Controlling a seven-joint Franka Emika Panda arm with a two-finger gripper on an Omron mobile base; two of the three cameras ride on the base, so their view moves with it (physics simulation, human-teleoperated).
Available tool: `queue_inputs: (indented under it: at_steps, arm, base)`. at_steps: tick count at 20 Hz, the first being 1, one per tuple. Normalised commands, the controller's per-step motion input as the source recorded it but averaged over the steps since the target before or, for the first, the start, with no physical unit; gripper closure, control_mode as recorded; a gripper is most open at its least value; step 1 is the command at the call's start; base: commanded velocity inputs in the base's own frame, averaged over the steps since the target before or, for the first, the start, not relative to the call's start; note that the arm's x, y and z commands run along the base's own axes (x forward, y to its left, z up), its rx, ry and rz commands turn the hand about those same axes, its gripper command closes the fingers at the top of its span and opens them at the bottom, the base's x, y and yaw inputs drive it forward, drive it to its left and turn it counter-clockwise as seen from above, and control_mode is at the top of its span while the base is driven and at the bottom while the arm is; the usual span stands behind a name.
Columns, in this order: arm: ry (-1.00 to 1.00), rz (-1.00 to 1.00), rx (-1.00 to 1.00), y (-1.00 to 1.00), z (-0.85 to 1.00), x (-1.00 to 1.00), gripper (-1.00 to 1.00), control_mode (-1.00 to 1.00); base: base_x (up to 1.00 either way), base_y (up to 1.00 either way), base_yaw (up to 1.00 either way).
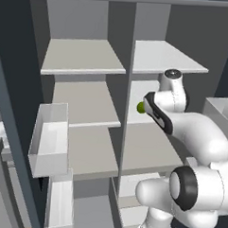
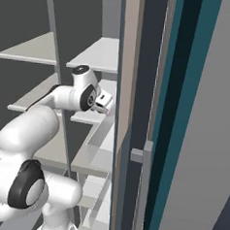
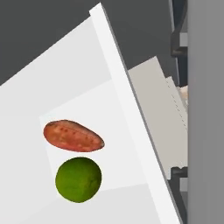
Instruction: Take the lime and sweet potato from the fridge shelf and place them in the freezer drawer to begin freezing them.
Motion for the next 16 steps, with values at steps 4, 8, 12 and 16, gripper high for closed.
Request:
queue_inputs:
  at_steps: [4,8,12,16]
  arm:
    - [-0.02,0.0,0.0,-0.1,-0.09,0.24,-1.0,-1.0]
    - [0.0,0.0,0.0,-0.01,-0.02,0.46,-1.0,-1.0]
    - [0.0,0.0,0.0,0.0,-0.07,0.41,-1.0,-1.0]
    - [0.0,0.0,0.0,0.0,-0.12,0.27,-1.0,-1.0]
  base:
    - [0.0,0.0,0.0]
    - [0.0,0.0,0.0]
    - [0.0,0.0,0.0]
    - [0.0,0.0,0.0]
